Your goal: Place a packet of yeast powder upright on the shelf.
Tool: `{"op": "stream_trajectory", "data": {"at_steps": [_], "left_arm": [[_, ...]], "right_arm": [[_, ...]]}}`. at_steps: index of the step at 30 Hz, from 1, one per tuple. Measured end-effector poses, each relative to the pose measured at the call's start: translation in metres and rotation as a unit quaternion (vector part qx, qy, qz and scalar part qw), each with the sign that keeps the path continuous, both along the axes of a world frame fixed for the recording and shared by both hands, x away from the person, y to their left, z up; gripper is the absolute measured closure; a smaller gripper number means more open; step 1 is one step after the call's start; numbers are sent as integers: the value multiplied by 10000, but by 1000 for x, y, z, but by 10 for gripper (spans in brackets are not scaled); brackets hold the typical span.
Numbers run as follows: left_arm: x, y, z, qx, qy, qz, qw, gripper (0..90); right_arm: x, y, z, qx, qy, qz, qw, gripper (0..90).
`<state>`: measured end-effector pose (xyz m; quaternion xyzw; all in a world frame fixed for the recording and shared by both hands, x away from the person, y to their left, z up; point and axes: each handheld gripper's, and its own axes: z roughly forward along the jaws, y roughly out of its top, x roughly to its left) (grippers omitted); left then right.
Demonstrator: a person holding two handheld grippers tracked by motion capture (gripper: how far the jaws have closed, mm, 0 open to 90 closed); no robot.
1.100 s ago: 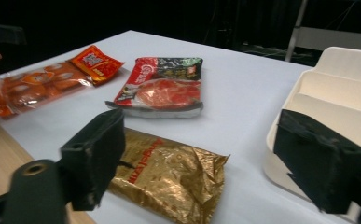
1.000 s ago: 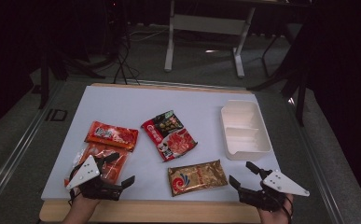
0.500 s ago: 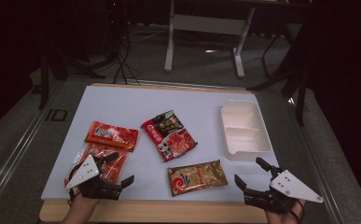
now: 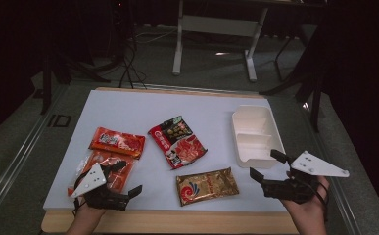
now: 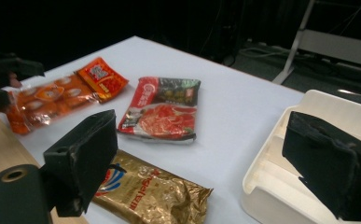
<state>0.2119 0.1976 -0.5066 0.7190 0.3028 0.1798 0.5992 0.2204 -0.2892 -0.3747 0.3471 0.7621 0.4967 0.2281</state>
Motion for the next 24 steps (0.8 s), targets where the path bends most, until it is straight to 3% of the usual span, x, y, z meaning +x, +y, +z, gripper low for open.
{"op": "stream_trajectory", "data": {"at_steps": [6,11,14,15,17,24], "left_arm": [[0,0,0,1,-4,9,10000,42],[0,-1,-1,24,9,-18,10000,41],[0,-1,-1,34,15,-27,10000,42],[0,-1,-1,43,14,-33,10000,41],[0,-1,-1,36,10,-35,10000,42],[0,-1,-1,69,30,-38,10000,42]], "right_arm": [[22,15,-16,-113,273,249,9993,105],[36,29,-33,-316,425,300,9981,145],[39,32,-38,-314,494,337,9977,160],[46,37,-49,-406,625,340,9966,193],[50,40,-55,-465,697,351,9959,224],[60,44,-71,-455,897,305,9945,280]]}}
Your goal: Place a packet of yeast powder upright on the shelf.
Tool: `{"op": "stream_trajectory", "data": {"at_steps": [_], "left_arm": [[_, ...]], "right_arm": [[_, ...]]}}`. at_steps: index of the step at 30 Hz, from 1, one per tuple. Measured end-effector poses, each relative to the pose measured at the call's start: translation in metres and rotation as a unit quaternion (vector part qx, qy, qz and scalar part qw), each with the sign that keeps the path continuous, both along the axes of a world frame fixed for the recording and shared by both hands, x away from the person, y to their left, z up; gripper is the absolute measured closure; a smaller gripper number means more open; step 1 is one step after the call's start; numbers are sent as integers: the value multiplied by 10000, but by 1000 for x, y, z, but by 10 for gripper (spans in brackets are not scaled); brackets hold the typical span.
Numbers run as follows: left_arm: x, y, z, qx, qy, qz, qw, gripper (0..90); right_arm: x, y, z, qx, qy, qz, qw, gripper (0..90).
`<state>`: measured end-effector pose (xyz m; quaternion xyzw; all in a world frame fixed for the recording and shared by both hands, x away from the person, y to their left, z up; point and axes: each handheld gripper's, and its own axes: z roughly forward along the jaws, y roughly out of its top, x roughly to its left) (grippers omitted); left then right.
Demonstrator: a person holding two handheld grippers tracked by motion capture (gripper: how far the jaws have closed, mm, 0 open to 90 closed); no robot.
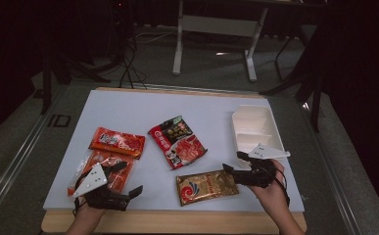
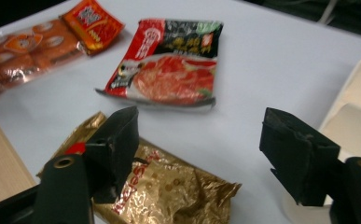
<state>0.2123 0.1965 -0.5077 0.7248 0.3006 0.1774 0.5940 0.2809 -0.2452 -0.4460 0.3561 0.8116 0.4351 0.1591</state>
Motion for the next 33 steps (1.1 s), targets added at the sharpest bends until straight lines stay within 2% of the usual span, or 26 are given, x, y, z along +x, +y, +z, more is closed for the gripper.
{"op": "stream_trajectory", "data": {"at_steps": [3,4,5,7,10,11,13,16,20,25,30,33], "left_arm": [[0,-1,0,27,9,-10,10000,42],[0,-1,0,27,9,-10,10000,42],[0,-1,-1,39,17,-12,10000,42],[0,-1,-1,43,16,-12,10000,42],[0,-2,-1,59,19,-25,10000,42],[0,-2,-1,63,20,-29,10000,42],[0,-2,-1,69,25,-38,10000,42],[0,-2,-1,74,29,-49,10000,42],[0,-2,-1,90,25,-64,9999,42],[0,-3,-1,108,26,-62,9999,42],[0,-3,-1,118,22,-82,9999,42],[0,-3,-1,122,36,-83,9999,42]], "right_arm": [[5,3,-13,-144,95,-46,9998,305],[5,3,-13,-144,95,-46,9998,305],[8,3,-19,-90,207,-31,9997,316],[10,4,-24,-100,282,-45,9995,329],[12,5,-30,-138,329,-74,9993,344],[15,5,-35,-73,458,-84,9989,363],[16,5,-39,-79,507,-102,9986,380],[18,5,-49,-220,635,-136,9976,398],[22,2,-57,-302,696,-280,9967,415],[26,1,-68,-337,948,-304,9945,419],[29,0,-72,-407,994,-419,9933,415],[32,0,-77,-411,1146,-420,9917,406]]}}
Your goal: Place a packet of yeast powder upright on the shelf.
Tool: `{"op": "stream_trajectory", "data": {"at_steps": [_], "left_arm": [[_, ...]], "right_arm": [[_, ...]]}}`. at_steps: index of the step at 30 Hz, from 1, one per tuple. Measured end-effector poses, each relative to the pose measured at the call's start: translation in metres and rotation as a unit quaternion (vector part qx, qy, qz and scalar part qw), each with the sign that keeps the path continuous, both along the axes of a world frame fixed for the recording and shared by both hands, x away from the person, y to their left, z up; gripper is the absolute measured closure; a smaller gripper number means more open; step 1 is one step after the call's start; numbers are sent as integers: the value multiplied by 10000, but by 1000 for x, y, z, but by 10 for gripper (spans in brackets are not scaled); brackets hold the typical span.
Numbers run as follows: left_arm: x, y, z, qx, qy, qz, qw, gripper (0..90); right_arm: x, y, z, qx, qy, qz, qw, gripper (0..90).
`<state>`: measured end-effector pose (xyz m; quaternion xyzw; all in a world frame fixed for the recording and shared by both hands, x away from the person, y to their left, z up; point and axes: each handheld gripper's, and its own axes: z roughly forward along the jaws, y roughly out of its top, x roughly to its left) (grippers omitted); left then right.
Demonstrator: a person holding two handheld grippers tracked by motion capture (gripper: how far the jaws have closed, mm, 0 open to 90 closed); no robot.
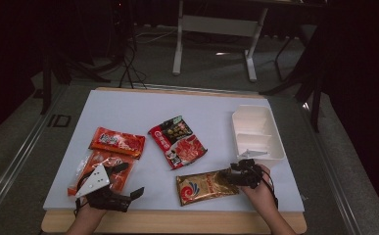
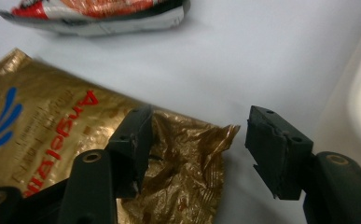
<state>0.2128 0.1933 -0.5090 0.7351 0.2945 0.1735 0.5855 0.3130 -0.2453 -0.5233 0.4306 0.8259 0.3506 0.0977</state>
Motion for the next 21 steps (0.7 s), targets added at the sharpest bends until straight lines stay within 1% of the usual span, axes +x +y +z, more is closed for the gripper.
{"op": "stream_trajectory", "data": {"at_steps": [1,2,5,6,8,11,13,14,15,16,19,20,21], "left_arm": [[0,0,0,4,3,4,10000,42],[0,0,0,2,-4,0,10000,42],[0,0,0,1,-1,0,10000,42],[0,0,0,19,1,2,10000,42],[0,0,0,20,6,0,10000,42],[0,-1,0,26,18,-4,10000,42],[0,-1,0,32,19,-9,10000,42],[0,-1,0,38,19,-8,10000,42],[0,-1,0,32,23,-4,10000,42],[0,-1,-1,24,27,-3,10000,42],[0,-1,-1,35,23,-5,10000,42],[0,-1,0,38,22,-5,10000,42],[0,-1,0,38,24,-6,10000,42]], "right_arm": [[0,0,0,0,0,0,10000,406],[0,2,-3,-32,69,12,10000,411],[0,4,-6,-83,90,35,9999,414],[-1,5,-7,-114,130,41,9998,447],[-1,6,-7,-148,124,37,9998,454],[-1,9,-8,-179,204,9,9996,531],[-1,9,-8,-190,250,-17,9995,550],[-1,9,-8,-185,265,-61,9995,597],[-1,9,-8,-267,223,-73,9994,681],[-1,10,-9,-421,151,-34,9990,707],[-1,10,-8,-550,111,-28,9984,791],[-1,10,-8,-566,106,-10,9983,827],[-1,10,-8,-518,162,66,9985,877]]}}
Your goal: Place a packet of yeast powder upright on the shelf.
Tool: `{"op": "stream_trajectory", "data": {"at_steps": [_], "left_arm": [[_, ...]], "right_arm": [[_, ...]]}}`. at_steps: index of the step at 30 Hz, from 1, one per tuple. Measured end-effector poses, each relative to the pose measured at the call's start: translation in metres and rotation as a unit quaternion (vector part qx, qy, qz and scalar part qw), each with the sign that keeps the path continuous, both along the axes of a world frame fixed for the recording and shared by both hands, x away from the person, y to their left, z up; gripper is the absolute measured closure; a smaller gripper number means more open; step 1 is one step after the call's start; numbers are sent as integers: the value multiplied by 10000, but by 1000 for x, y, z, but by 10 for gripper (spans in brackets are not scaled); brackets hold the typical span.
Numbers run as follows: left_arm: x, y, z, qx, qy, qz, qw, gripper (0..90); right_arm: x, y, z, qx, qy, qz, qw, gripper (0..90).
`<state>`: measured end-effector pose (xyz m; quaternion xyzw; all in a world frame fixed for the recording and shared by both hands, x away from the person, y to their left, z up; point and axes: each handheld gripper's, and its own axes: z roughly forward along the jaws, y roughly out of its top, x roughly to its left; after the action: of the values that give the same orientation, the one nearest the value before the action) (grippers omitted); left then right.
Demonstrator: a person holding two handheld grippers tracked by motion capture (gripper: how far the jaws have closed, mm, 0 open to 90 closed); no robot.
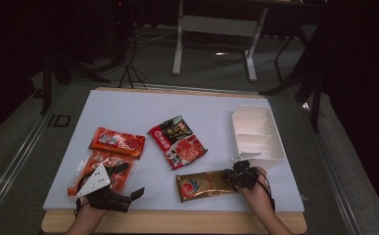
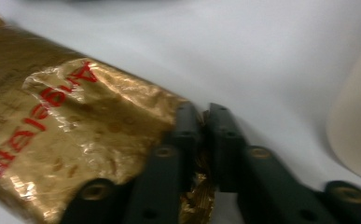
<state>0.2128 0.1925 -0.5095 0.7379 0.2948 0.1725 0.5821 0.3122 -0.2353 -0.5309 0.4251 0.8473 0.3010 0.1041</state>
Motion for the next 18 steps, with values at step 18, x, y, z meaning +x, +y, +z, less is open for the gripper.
{"op": "stream_trajectory", "data": {"at_steps": [18], "left_arm": [[1,1,-1,-22,21,40,10000,42]], "right_arm": [[-24,5,64,479,-830,551,9939,900]]}}
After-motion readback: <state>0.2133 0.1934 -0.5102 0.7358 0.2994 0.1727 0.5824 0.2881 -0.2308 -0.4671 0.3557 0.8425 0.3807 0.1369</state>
